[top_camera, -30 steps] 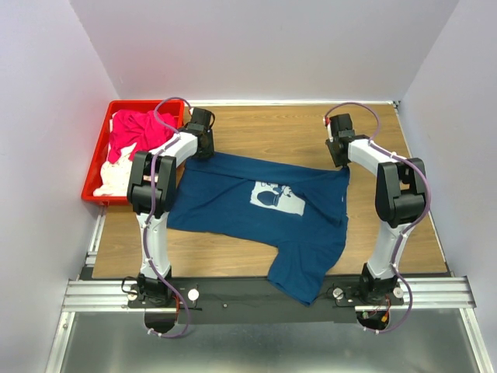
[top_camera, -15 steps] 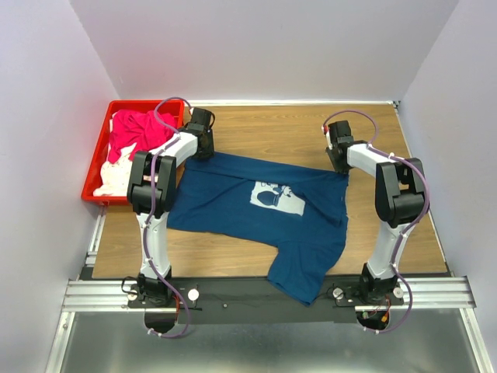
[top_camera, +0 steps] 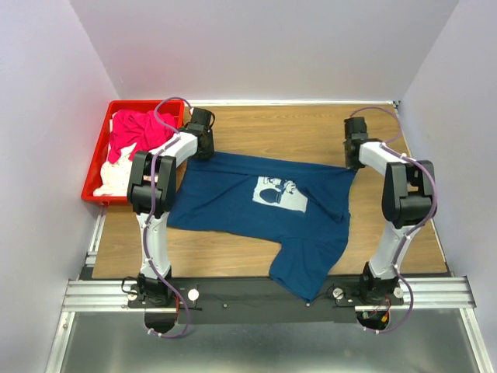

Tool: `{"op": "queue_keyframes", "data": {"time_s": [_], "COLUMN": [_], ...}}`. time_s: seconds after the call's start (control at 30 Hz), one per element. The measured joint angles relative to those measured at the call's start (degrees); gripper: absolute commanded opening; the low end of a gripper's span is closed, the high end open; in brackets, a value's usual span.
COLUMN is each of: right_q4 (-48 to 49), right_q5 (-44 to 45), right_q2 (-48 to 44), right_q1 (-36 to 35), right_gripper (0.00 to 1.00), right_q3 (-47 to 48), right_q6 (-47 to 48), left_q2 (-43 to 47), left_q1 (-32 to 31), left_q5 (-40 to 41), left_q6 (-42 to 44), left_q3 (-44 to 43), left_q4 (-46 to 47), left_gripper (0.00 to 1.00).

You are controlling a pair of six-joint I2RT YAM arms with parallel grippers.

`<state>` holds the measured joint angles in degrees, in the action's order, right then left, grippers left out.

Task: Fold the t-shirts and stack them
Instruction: Fold the tshirt

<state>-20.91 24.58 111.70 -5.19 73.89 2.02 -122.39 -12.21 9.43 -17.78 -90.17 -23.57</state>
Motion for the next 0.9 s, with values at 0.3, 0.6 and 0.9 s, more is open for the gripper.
{"op": "queue_keyframes", "data": {"time_s": [0.3,0.6,0.9], "right_q4": [0.37,2.95,9.7], "right_q5": [-2.1,-12.83,-25.09], "right_q2": [-9.44,-11.98,-14.12], "right_q1": [6.25,15.52,16.98], "right_gripper": [0.12,0.45,0.33], "right_q3": [-3.23,-8.87,-11.56], "right_q6": [-20.46,-28.7,-26.97], "left_q2": [0.0,0.0,0.0], "left_q1": [-0.02,0.15,0.15], "left_q5": [-0.52,-0.46,-0.44], "left_q6": [-0.02,0.02,0.02], "left_q3": [0.0,0.0,0.0], "left_q4": [0.17,0.2,0.2], "left_gripper": [0.52,0.52,0.52]}}
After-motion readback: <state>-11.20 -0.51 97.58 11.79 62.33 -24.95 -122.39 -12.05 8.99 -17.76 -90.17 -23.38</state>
